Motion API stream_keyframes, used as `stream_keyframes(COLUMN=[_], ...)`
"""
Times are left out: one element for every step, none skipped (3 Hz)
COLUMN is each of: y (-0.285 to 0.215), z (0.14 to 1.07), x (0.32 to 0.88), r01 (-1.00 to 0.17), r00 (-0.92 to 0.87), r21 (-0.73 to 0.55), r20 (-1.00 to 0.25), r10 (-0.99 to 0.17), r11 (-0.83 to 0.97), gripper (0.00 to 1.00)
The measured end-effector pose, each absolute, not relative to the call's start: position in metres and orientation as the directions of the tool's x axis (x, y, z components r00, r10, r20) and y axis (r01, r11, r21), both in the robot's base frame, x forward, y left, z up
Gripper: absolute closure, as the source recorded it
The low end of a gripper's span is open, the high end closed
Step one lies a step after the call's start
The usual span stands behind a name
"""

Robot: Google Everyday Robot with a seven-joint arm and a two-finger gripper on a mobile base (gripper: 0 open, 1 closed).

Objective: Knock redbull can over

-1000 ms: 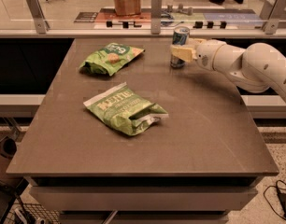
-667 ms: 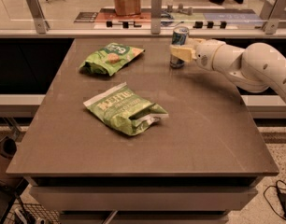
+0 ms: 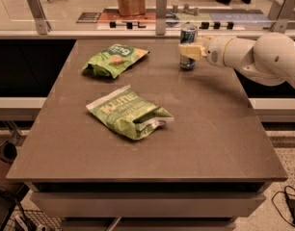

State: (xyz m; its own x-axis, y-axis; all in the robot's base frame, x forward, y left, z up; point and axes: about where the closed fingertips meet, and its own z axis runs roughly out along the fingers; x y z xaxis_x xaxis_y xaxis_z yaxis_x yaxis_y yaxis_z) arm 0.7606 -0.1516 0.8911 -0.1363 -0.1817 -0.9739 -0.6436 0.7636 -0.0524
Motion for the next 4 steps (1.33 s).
stream_keyframes(y=[-0.162, -0.176, -0.189, -0.201], z=[0.891, 0.891, 0.894, 0.901], x=[0.759, 0.752, 0.743, 0.735], r01=[-0.633, -0.611, -0.594, -0.585], r00=[-0.173, -0.220, -0.262, -0.297], r21=[-0.066, -0.095, -0.132, -0.167], r20=[-0.959, -0.933, -0.901, -0.867], r10=[-0.224, -0.284, -0.346, -0.401], r11=[0.772, 0.786, 0.793, 0.794], gripper=[1.00, 1.00, 1.00, 1.00])
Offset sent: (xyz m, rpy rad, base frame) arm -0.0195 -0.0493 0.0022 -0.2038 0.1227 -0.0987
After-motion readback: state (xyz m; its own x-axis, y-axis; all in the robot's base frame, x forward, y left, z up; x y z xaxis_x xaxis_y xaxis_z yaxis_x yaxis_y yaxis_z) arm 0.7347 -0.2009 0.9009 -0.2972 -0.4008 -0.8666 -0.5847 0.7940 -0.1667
